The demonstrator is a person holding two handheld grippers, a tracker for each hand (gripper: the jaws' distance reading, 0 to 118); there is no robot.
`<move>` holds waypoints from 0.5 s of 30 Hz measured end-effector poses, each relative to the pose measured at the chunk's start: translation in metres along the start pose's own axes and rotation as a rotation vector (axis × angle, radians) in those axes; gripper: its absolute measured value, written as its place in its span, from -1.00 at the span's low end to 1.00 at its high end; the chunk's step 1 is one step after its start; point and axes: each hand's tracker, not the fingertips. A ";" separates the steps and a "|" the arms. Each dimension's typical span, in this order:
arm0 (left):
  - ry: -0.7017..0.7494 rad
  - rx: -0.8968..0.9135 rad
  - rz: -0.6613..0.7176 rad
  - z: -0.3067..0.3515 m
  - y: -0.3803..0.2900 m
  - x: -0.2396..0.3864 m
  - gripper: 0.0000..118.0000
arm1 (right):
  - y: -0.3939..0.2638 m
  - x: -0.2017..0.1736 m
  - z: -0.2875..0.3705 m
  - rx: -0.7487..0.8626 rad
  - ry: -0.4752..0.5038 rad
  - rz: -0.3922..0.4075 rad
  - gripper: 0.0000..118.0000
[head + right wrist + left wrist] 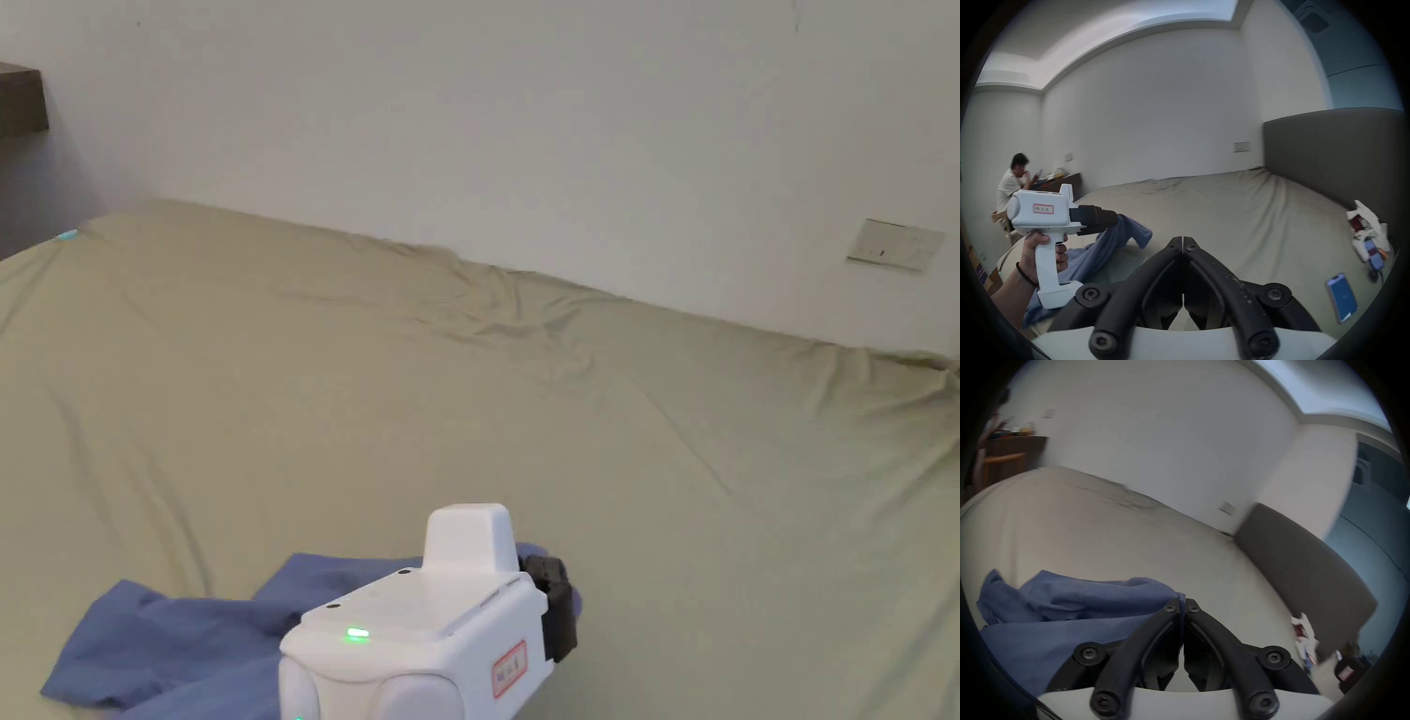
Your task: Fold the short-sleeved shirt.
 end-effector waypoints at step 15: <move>-0.505 -0.359 -0.362 -0.012 -0.139 0.240 -0.98 | 0.002 0.085 0.065 0.108 -0.254 -0.092 -0.99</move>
